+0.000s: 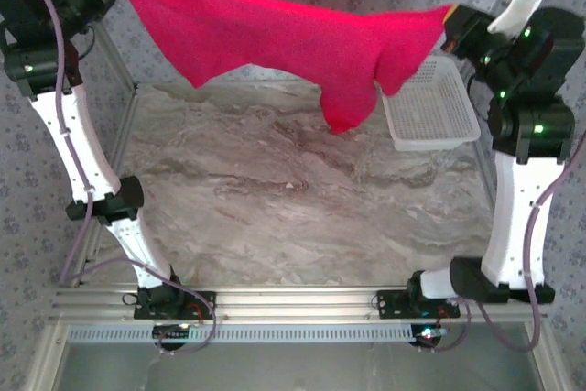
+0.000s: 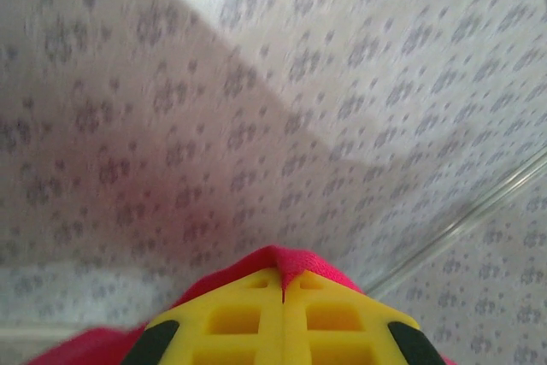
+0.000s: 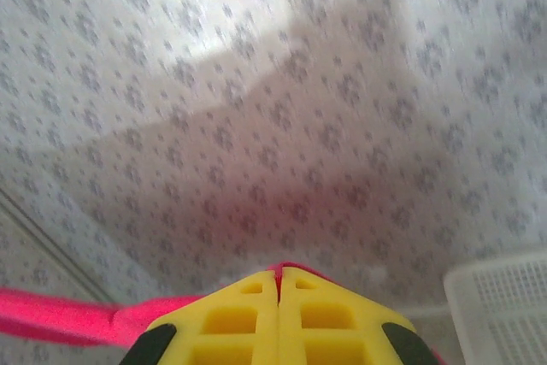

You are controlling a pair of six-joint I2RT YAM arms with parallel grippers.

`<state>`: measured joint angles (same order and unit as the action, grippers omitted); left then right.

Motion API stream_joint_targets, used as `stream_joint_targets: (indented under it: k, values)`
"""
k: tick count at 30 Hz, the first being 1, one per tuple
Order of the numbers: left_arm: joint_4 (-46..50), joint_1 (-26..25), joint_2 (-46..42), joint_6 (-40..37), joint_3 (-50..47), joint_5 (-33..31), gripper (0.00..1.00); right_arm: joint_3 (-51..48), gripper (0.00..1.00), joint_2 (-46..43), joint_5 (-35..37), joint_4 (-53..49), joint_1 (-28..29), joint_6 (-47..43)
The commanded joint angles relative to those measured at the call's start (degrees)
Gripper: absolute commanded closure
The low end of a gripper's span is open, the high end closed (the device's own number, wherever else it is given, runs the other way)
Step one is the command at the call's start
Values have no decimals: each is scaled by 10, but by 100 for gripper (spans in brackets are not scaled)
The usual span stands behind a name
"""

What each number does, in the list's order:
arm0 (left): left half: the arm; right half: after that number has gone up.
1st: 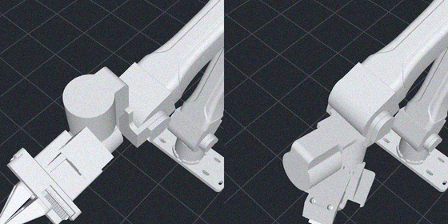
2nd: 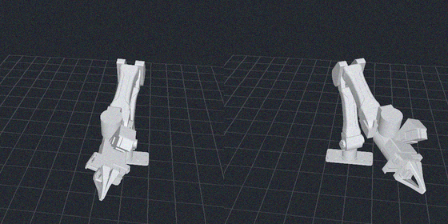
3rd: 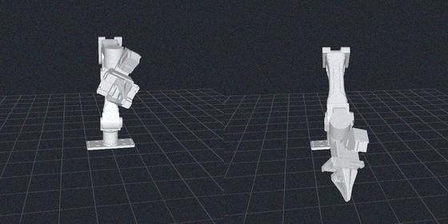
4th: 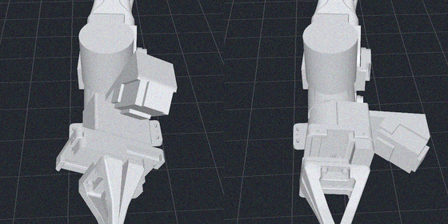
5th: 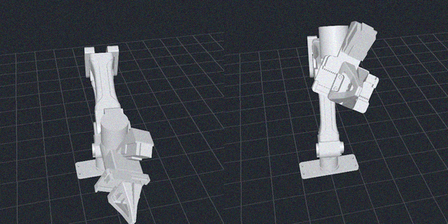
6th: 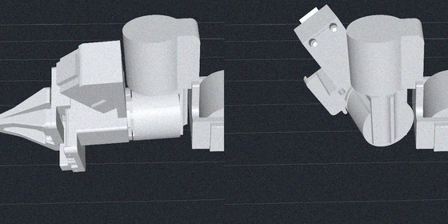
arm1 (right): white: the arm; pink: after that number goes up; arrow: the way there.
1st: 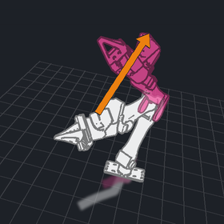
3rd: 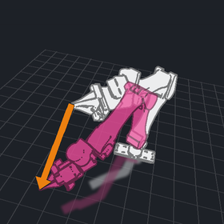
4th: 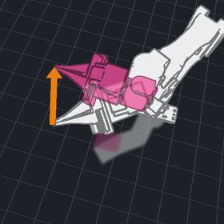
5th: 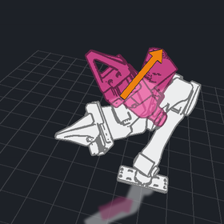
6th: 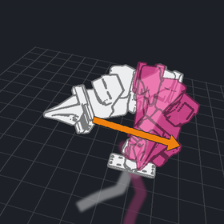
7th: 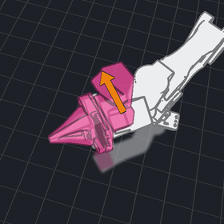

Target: Fold the inside-out t-shirt

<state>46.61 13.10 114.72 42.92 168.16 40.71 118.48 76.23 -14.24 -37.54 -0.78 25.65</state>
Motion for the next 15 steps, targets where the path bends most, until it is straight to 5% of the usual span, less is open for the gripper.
stream_joint_targets:
  k: [1,3,6,8,15]
  values:
    - [177,-15,-30,-138,-60,-19,100,-160,100,-86,-16,69,2,9]
    - [174,-39,-108,-197,-248,-59,100,-287,100,-154,-25,93,14,23]
    - [-75,-39,-303,-149,-699,-80,100,-473,100,-234,-55,123,33,48]
    - [-178,-31,-401,-110,-905,-125,100,-594,100,-274,-55,136,52,72]
    - [-328,-29,-509,3,-1280,-185,100,-900,100,-345,-31,154,79,160]
